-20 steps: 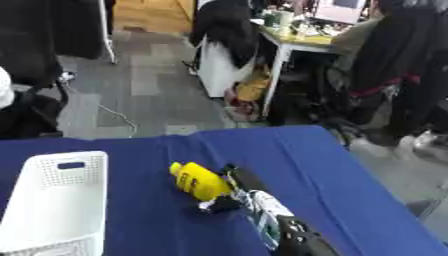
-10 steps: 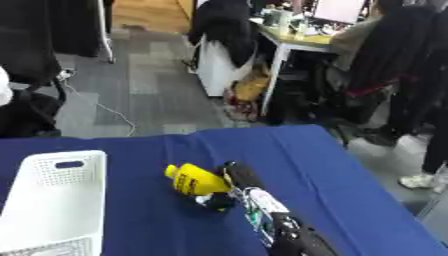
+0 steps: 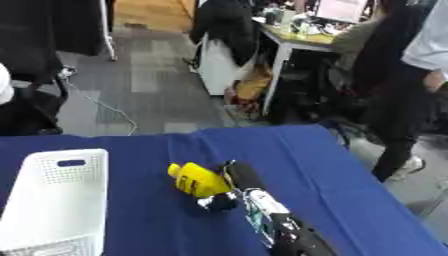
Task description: Pick up objects on the table and place them in the box.
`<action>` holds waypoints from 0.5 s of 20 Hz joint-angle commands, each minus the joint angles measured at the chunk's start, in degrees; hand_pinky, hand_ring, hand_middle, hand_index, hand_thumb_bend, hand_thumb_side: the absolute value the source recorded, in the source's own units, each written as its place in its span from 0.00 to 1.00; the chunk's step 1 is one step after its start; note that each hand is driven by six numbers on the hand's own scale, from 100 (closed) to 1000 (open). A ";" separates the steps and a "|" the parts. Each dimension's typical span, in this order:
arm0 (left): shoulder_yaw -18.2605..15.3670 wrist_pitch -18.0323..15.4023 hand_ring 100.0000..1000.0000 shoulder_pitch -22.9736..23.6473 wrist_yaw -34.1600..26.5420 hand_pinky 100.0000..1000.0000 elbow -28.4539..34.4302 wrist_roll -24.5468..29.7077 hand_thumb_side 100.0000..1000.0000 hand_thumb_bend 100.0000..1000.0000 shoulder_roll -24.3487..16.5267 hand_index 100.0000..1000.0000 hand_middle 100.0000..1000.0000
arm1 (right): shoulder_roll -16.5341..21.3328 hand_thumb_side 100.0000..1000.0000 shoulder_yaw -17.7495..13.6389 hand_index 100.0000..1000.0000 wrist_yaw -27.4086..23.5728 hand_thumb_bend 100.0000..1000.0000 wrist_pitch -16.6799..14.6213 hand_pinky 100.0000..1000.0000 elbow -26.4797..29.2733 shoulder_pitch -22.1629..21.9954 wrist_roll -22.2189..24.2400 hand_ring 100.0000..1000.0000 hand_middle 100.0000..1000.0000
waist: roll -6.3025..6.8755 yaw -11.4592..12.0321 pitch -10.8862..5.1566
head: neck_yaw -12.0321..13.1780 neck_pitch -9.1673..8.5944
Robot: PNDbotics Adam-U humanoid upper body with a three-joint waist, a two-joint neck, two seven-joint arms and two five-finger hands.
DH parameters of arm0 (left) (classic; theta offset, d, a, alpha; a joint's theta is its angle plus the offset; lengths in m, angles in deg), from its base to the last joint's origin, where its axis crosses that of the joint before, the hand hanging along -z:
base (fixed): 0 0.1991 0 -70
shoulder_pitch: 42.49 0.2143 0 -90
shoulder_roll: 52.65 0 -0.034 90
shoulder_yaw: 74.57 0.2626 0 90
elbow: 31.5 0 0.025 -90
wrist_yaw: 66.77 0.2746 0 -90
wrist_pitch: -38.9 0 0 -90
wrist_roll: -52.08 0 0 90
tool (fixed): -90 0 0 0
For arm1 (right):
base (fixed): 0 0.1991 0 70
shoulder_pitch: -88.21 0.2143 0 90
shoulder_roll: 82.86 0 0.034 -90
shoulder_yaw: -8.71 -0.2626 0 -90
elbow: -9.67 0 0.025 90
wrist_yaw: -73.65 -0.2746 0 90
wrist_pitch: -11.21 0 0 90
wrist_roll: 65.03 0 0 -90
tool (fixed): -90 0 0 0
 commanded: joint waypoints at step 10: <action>-0.29 -0.40 0.55 -1.08 -0.43 0.59 0.74 0.23 0.81 0.12 -0.23 0.82 0.81 | -0.66 0.62 -0.65 0.20 -10.60 0.06 -5.47 0.00 7.94 -1.59 -10.99 0.00 0.00 | 0.40 -0.24 -0.65 | -0.58 -0.95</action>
